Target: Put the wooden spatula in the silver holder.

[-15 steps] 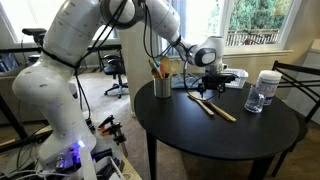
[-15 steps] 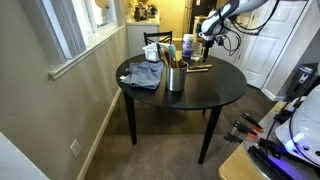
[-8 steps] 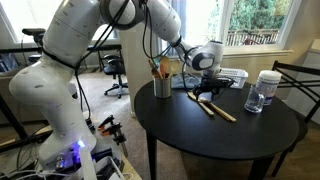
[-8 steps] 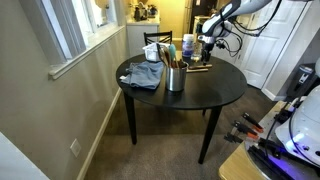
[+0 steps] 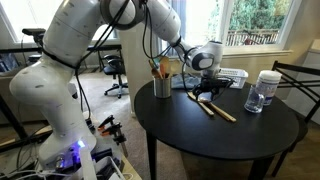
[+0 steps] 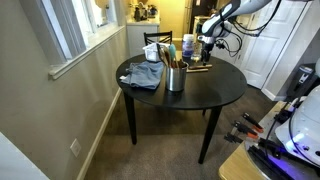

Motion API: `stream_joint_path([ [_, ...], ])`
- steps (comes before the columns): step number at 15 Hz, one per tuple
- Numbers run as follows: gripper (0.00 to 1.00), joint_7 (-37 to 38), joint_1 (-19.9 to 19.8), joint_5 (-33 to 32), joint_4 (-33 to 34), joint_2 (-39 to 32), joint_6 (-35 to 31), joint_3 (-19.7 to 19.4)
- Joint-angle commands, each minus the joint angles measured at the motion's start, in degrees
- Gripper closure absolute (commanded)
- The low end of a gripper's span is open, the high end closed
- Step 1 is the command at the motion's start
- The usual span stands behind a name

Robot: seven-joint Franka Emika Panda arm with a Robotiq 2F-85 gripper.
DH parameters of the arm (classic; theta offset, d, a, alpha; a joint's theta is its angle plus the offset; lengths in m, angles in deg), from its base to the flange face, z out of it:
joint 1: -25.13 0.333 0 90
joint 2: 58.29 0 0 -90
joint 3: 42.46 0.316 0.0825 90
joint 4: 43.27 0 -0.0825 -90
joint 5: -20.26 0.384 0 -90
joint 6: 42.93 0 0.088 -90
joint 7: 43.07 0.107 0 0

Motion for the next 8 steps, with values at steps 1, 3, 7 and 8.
stream_joint_path([
  [1, 0.00, -4.62, 0.97, 1.72, 1.86, -2.04, 3.68, 0.81],
  [3, 0.00, -6.48, 1.94, 1.54, 2.90, -3.52, 6.39, 1.26],
  [7, 0.00, -9.53, 3.94, 0.62, 6.46, -6.86, 10.98, 1.18],
  [8, 0.00, -10.40, 4.38, 0.27, 7.45, -7.68, 11.71, 0.98],
])
